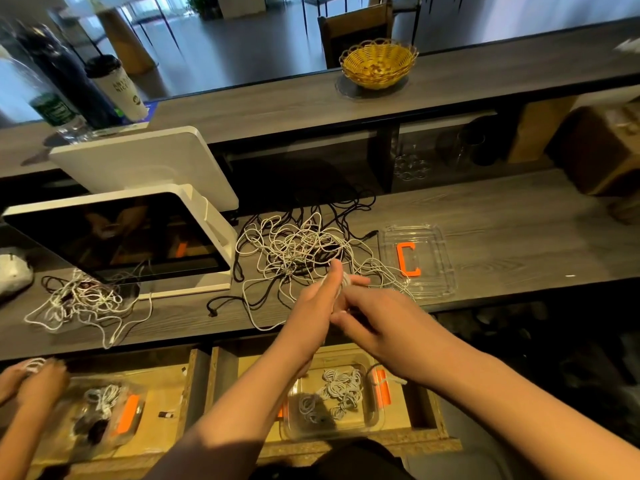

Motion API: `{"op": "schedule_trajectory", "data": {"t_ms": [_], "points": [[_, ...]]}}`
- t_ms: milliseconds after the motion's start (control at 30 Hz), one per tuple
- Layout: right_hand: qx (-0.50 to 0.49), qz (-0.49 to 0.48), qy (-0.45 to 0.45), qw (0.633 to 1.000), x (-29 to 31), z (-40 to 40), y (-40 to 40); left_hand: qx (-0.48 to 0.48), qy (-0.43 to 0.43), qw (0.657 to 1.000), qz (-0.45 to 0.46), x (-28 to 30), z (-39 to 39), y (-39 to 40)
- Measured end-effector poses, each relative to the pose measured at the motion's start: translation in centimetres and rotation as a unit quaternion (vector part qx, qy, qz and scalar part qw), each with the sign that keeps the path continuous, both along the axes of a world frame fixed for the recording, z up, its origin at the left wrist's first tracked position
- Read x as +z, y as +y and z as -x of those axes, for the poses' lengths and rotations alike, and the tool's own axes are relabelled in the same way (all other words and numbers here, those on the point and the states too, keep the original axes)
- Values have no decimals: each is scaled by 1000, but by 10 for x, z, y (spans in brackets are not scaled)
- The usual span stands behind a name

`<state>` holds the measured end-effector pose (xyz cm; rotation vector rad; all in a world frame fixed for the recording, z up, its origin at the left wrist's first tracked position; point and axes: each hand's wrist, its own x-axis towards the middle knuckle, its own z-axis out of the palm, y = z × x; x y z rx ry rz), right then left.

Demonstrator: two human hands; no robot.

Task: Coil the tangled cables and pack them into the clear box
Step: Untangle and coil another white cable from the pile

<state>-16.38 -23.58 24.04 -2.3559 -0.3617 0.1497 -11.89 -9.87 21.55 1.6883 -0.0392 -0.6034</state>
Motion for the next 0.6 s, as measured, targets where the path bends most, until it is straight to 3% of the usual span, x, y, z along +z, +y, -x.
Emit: {"op": "schedule_trajectory", "data": {"t_ms": [67,200,400,500,600], "points": [[-13,-2,-21,1000,1,-5,-8,-24,49,998,-31,0,2,0],[-56,-36,-27,997,4,-12,-24,-101,117,988,17,0,3,-1],[-80,-83,-28,993,3,-19,-38,-236,75,968,-24,7,-1,5],[-114,-99,-30,988,0,-19,-38,-244,68,967,-8,11,-1,6],[-180,-122,-6,976,-6,-18,-35,-187,82,978,28,11,-1,4]]}}
